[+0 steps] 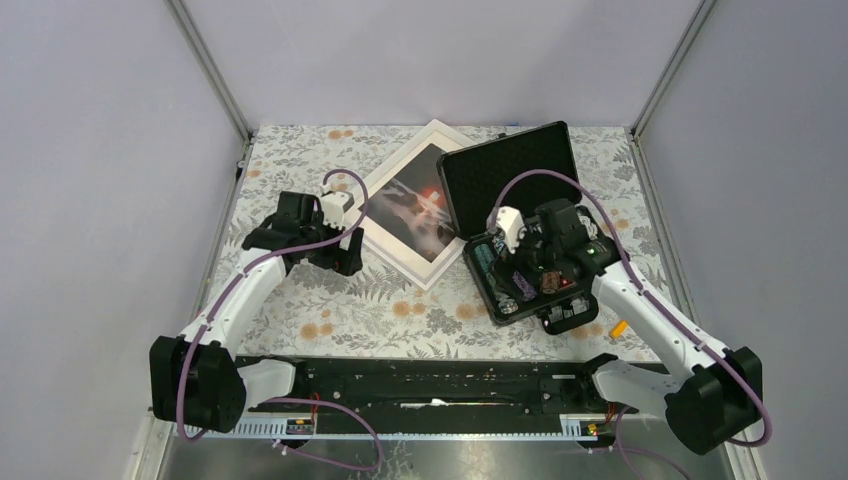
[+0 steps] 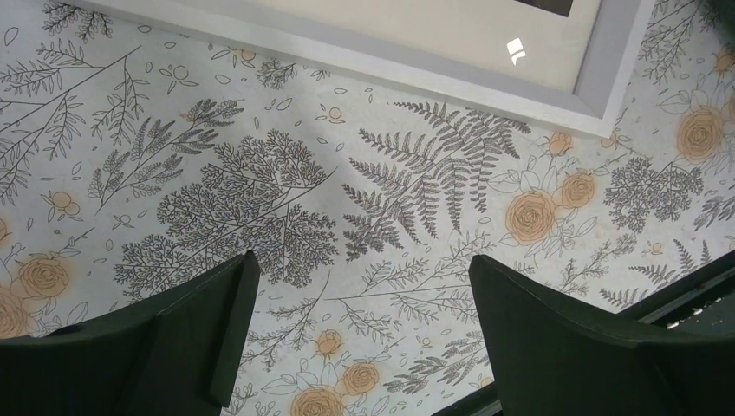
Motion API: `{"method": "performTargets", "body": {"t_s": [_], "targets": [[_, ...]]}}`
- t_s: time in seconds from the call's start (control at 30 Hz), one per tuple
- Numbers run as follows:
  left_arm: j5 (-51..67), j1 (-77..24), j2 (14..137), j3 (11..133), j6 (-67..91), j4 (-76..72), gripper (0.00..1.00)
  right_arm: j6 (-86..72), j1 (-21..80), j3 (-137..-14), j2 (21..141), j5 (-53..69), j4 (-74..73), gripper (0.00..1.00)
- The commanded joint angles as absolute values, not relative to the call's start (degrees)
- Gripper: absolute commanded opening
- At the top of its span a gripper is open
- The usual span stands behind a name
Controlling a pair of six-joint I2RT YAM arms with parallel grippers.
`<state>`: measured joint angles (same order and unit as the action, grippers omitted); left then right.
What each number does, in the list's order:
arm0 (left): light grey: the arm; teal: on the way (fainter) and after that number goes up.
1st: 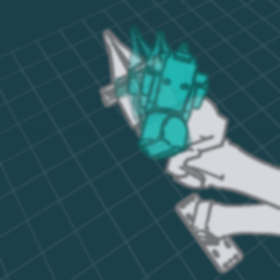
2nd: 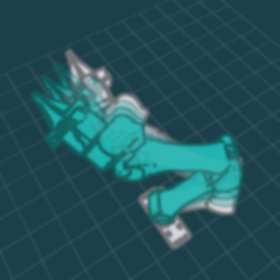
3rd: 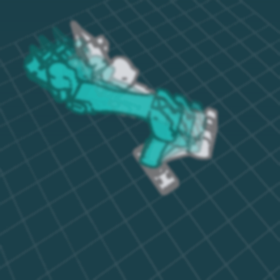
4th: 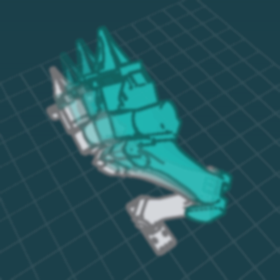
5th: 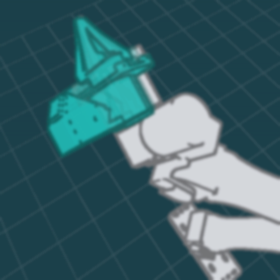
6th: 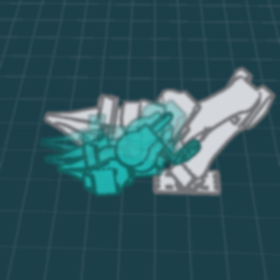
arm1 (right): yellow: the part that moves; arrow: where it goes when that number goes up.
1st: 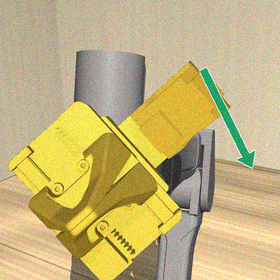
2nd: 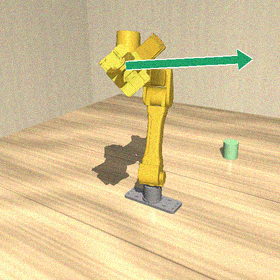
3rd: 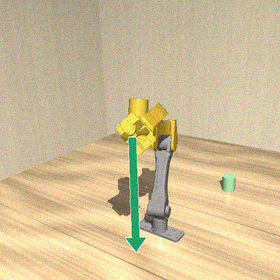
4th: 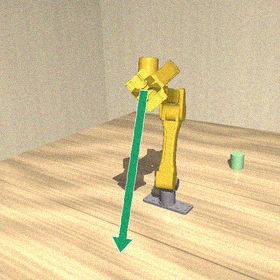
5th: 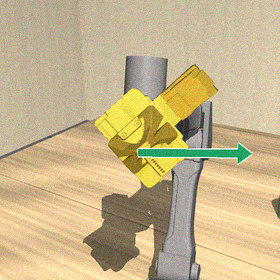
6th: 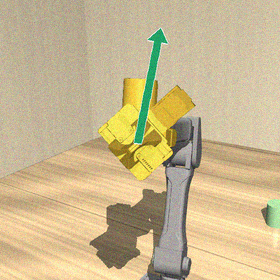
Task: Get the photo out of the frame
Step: Move the distractor to the center of the board.
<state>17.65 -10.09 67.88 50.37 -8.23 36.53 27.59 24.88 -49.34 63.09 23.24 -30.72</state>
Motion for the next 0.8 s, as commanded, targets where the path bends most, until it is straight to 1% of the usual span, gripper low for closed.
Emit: {"method": "performTargets", "body": {"t_s": [0.0,0.17,0.3,0.5,0.77], "targets": [[17.9,-9.6,68.2,52.1,-6.1,33.9,0.99,34.0,32.0,-54.7,66.7,21.1,-33.5,1.00],[22.5,-2.7,69.5,52.8,-5.3,34.7,0.99,39.4,42.1,-58.8,73.9,14.8,-35.4,1.00],[25.5,2.1,69.9,52.9,-4.8,35.3,0.99,43.7,48.4,-59.9,79.9,10.2,-35.6,1.00],[26.5,3.6,69.6,52.9,-5.0,35.5,0.99,51.9,56.0,-60.5,88.7,3.6,-36.6,1.00],[27.2,4.0,69.5,52.5,-5.2,35.6,0.99,58.3,57.3,-59.1,95.5,-4.4,-36.8,1.00]]}}
